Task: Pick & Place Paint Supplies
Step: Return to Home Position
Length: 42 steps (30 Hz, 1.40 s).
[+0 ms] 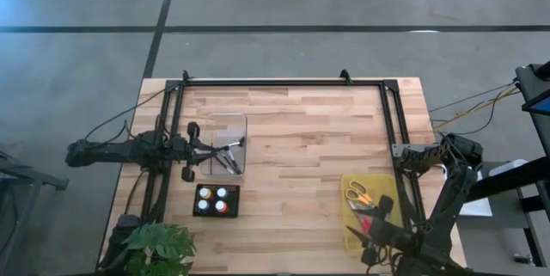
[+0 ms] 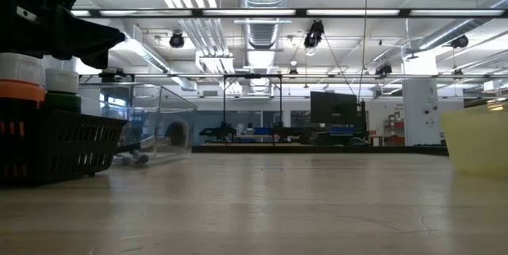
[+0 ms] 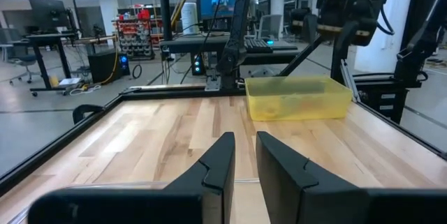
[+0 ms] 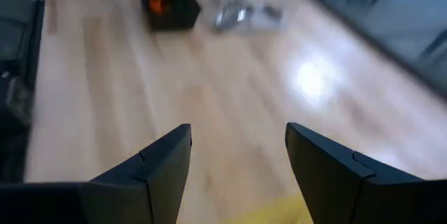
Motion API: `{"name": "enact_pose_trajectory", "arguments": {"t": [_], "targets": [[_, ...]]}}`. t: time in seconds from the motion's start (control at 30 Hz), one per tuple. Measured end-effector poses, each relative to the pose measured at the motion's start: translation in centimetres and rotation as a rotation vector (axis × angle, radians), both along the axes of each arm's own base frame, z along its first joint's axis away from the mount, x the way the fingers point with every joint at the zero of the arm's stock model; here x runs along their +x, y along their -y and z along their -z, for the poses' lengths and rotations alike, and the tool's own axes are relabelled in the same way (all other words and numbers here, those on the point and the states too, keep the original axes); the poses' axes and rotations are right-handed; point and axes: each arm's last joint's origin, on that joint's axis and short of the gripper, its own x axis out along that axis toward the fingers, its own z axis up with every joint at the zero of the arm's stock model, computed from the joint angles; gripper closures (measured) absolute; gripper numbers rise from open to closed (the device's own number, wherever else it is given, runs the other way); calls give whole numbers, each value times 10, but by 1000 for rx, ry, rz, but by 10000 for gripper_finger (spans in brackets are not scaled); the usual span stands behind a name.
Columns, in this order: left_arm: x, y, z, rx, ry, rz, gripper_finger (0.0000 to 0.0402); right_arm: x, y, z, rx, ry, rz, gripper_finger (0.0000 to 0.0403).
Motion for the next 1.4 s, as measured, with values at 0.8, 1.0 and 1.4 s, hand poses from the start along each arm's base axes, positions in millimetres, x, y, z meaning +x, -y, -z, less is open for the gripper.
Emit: {"name": "enact_pose_trajectory", "arguments": {"t": [0.8,1.0,1.4], "targets": [[0,0,0,0,-1,0,335,146,12,2,-126,-20,-611,171],[0,0,0,0,-2,0,335,178,48,10,-78,7,-792,171],[0,0,0,0,-2,0,335,184,114,22,-114,151,-951,171]]}}
